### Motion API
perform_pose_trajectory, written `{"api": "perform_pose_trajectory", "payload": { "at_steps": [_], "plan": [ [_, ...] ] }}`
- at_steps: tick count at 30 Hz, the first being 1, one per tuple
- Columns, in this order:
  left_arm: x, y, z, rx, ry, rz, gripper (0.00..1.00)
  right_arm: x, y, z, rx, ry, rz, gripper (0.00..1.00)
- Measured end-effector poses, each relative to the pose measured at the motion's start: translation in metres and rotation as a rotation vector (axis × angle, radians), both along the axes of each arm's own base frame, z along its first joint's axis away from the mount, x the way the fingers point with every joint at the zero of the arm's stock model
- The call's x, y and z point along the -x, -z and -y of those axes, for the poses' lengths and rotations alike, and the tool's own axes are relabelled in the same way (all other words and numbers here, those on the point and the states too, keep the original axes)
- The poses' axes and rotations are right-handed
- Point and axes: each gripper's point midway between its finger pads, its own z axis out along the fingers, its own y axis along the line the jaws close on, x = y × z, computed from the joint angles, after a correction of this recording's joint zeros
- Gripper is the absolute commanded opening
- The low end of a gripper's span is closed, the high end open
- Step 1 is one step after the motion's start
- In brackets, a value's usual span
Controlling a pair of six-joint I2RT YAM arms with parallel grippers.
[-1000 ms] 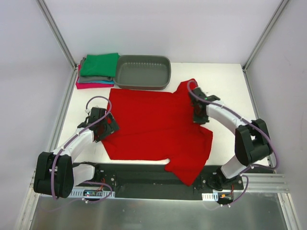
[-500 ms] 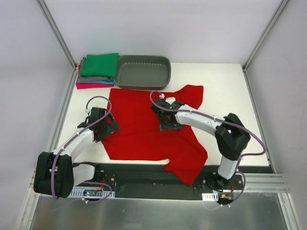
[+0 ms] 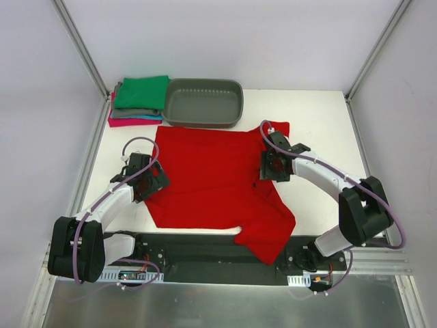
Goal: Fold and stack the t-shirts
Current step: Flatten out the tshirt
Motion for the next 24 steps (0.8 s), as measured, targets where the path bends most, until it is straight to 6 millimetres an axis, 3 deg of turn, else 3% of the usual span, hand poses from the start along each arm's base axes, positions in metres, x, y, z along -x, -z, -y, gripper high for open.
{"api": "perform_pose_trajectory", "payload": {
  "at_steps": [8, 15, 24],
  "plan": [
    [0.000, 0.000, 0.000, 0.000, 0.000, 0.000, 0.99, -0.014, 0.027, -0.011, -0.117, -0.047, -0.080, 0.50],
    [0.000, 0.000, 0.000, -0.001, 0.000, 0.000, 0.99, -0.010, 0.046, -0.012, -0.127, -0.049, -0.126, 0.50],
    [0.000, 0.000, 0.000, -0.001, 0.000, 0.000, 0.99, -0.003, 0.048, 0.001, -0.102, -0.030, -0.090, 0.50]
  ]
}}
